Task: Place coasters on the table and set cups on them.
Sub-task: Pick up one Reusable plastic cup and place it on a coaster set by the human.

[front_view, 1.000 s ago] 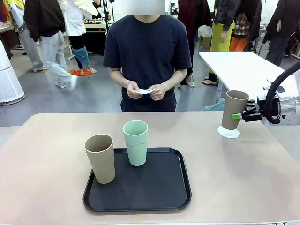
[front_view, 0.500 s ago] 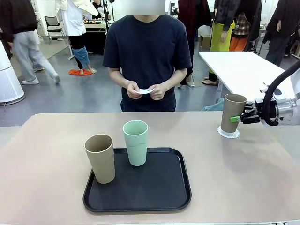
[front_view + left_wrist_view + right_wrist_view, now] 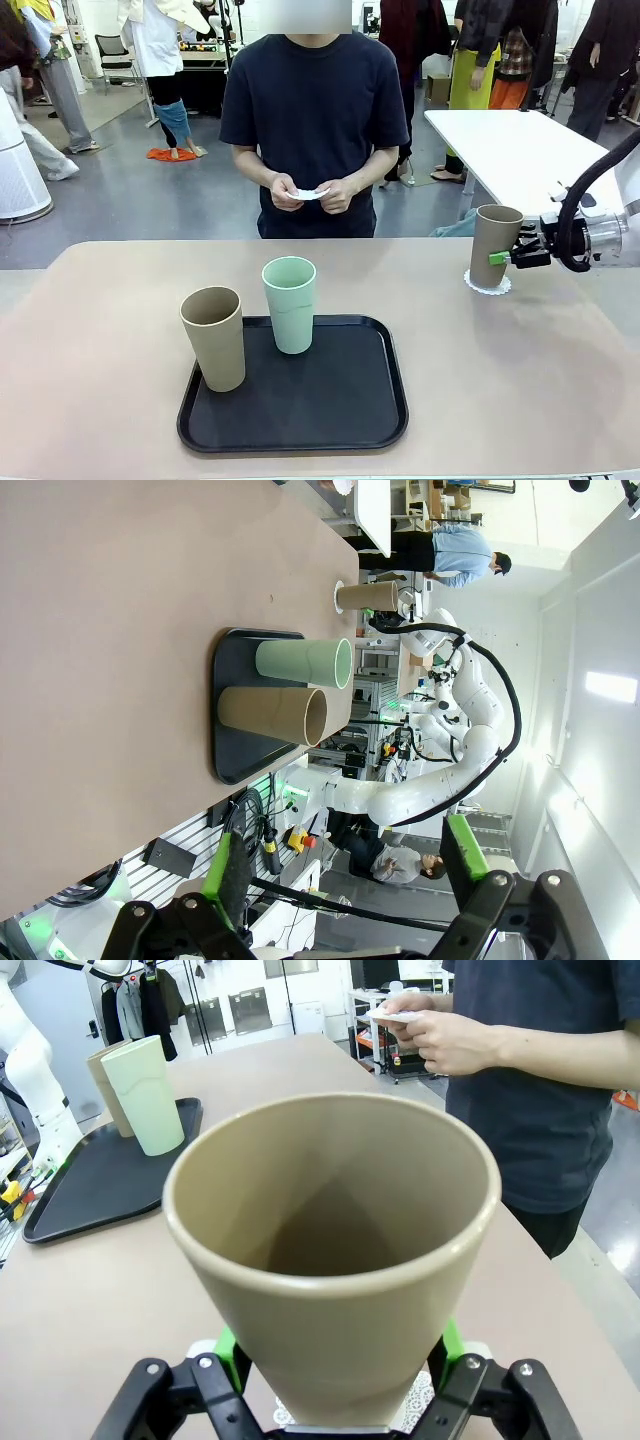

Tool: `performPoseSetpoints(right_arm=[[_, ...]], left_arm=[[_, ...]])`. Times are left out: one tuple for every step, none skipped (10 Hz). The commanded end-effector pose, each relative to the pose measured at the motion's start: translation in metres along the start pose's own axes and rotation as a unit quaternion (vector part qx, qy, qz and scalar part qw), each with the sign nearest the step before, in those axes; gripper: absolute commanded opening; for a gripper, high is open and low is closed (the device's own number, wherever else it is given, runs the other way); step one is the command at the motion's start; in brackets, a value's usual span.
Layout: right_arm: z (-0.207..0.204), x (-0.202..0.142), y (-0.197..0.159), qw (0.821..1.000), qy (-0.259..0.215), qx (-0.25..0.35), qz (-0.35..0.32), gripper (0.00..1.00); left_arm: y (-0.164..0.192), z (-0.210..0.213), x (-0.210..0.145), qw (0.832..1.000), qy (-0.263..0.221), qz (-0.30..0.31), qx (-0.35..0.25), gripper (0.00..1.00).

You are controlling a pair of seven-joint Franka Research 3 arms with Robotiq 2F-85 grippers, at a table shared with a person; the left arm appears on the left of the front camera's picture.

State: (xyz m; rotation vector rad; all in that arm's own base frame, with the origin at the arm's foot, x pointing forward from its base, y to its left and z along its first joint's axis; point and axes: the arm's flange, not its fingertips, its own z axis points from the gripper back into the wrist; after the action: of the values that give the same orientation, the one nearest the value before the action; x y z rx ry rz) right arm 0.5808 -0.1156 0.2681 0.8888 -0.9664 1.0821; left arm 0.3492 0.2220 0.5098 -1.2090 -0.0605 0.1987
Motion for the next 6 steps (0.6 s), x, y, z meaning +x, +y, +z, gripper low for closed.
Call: performPoseSetpoints(right_arm=[[-0.0024,-0.0038,-0.0051,1.0,0.008,0.006,0.004,0.84],[-0.0017,-0.0046,-0.0034,1.0,0.008,0.006,0.005,0.84],[-0.0003,-0.0037,-0.0029,1.0,0.007,0.005,0.007,0.84],[0.0005,-0.0043,-0.0007,1.0,0.008,0.006,0.009,0.84],[-0.0007,-0.0062,-0.0013,1.0,0.009,0.007,0.009,0.84],[-0.001,-0.0067,-0.0028,1.0,0.009,0.006,0.009,0.84]], left_arm=[[-0.0014,0.0002,0.0007,1.0,-0.009,-0.004,-0.003,1.0],[-0.0014,0.0002,0.0007,1.0,-0.009,-0.004,-0.003,1.0],[-0.0014,0.0002,0.0007,1.0,-0.009,-0.004,-0.003,1.0],[-0.0014,0.0002,0.0007,1.0,-0.009,-0.004,-0.003,1.0],[-0.0014,0.0002,0.0007,1.0,-0.009,-0.004,-0.003,1.0],[-0.0014,0.0002,0.0007,1.0,-0.009,-0.004,-0.003,1.0]])
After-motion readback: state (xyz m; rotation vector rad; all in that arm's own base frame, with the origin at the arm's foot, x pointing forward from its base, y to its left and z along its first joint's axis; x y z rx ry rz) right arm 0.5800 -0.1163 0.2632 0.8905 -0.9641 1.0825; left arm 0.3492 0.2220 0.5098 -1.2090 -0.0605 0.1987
